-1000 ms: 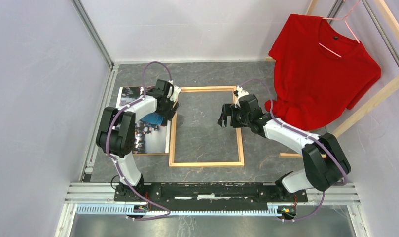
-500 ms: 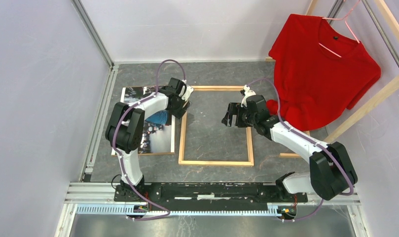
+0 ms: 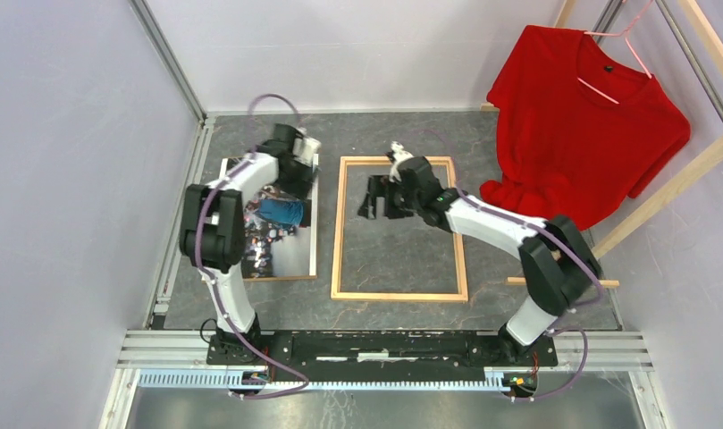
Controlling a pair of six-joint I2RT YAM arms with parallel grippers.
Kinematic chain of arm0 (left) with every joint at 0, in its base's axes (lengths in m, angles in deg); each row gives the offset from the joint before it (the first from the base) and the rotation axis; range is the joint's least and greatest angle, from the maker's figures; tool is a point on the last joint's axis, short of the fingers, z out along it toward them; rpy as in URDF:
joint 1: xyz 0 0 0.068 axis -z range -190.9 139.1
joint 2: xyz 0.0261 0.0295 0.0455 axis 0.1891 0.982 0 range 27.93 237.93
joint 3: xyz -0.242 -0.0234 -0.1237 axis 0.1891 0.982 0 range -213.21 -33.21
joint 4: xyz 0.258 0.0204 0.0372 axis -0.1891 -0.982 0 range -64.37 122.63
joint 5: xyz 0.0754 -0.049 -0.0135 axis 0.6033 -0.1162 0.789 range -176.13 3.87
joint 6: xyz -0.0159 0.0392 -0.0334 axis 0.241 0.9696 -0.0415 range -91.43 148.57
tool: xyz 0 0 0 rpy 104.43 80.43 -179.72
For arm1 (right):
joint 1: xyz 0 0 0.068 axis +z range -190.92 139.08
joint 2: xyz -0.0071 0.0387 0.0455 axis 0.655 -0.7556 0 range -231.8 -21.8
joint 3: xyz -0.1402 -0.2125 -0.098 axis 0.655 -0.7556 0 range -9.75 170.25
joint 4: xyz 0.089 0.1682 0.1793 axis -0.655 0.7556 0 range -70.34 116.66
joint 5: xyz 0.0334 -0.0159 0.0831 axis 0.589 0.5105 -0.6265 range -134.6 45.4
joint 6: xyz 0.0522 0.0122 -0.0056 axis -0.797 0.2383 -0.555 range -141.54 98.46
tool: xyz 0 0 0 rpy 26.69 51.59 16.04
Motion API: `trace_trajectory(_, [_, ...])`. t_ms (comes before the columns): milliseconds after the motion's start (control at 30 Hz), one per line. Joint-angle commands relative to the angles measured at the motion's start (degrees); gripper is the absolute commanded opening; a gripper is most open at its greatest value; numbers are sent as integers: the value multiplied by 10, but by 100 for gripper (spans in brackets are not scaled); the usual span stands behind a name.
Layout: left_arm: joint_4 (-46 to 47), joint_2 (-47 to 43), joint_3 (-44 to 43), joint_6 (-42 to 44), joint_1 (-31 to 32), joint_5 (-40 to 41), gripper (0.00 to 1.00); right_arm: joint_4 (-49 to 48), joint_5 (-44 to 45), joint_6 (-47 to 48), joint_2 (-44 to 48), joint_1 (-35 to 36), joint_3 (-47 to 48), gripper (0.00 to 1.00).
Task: Put the photo into the frame
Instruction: Move the photo frame to the center of the board.
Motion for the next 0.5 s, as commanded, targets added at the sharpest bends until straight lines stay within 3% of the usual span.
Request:
trace_trajectory(0, [-26, -65, -32, 43, -145, -9, 84, -26, 4, -17, -86, 55, 136, 90])
trace_trajectory(300, [14, -97, 28, 87, -337, 23, 86, 24, 15, -48, -307, 127, 377, 90])
trace_trajectory(467, [56, -93, 75, 93, -360, 42, 84, 46, 48, -66, -359, 141, 425, 90])
